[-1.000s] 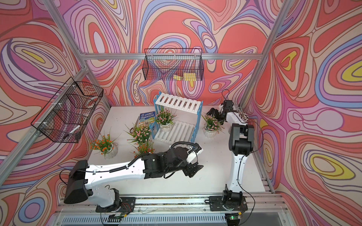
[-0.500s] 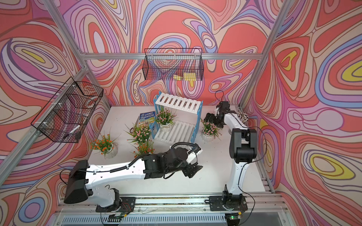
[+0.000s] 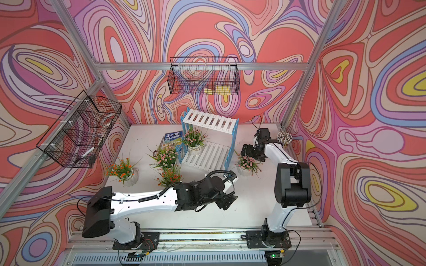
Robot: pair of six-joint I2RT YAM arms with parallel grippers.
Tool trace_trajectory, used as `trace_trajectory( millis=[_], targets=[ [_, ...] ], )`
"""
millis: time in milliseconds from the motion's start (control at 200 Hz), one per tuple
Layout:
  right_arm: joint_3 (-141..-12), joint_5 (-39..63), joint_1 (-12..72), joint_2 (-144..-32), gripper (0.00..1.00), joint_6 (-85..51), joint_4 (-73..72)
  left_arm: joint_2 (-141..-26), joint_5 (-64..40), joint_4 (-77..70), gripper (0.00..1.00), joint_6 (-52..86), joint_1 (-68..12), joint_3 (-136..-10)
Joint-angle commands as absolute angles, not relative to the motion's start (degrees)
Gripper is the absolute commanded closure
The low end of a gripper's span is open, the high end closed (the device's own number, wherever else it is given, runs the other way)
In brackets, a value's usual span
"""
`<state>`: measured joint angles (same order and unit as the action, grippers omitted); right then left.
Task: Place the baby's breath potted plants on the rack by color
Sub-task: Move the baby's breath potted plant to the center of the board, then pick up the baby's breath potted plant from the center of the board.
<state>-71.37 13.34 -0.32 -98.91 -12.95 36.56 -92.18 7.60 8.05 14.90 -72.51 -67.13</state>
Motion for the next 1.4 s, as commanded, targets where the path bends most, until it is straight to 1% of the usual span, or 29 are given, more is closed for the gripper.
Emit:
trace_trajectory(
  millis=[0, 140, 335, 611, 746, 796, 841, 926, 1042, 1167, 1392],
  targets=[
    [-68.19, 12.06, 0.85, -94.09, 0.04, -13.42, 39.13, -94.92, 8.2, 4.71, 0.17, 16.52, -72.79, -65.71],
    [-65.39, 7.69, 1.49, -86.54, 0.02, -15.21, 39.53, -97.23, 7.66, -2.23, 0.17, 16.79, -72.84, -63.11],
    [-68.38, 3.94, 1.41, -76.8, 0.02, -18.62, 39.64, -101.06, 10.17, -15.3, 0.17, 16.87, -73.2, -59.75],
    [-72.2, 2.39, 0.81, -70.02, 0.02, -20.04, 39.82, -110.6, 15.95, -23.56, 0.15, 18.4, -73.93, -65.23],
    [-72.5, 2.76, -1.1, -67.3, 0.02, -20.41, 39.0, -115.35, 22.62, -24.01, 0.13, 19.33, -74.01, -70.0],
    [-72.56, 2.84, -1.45, -66.57, 0.02, -20.56, 38.4, -116.9, 24.78, -25.05, 0.1, 19.7, -74.06, -71.29],
    [-72.58, 2.73, -1.45, -66.0, 0.02, -20.89, 37.97, -118.24, 27.05, -24.58, 0.04, 19.99, -74.04, -73.03],
    [-72.42, 2.38, -1.52, -65.13, 0.02, -21.16, 36.78, -120.62, 31.64, -22.04, 0.0, 21.3, -73.98, -76.63],
    [-72.34, 2.36, -1.59, -64.65, 0.02, -21.09, 35.8, -122.79, 34.7, -19.06, 0.0, 24.51, -73.64, -79.92],
    [-71.49, 2.54, -1.71, -63.74, 0.02, -20.99, 34.23, -124.39, 35.38, -16.68, 0.0, 28.92, -72.3, -81.94],
    [-69.88, 3.16, -1.72, -62.68, 0.02, -20.29, 32.12, -127.36, 31.9, -15.56, 0.0, 32.23, -68.68, -84.77]
  ],
)
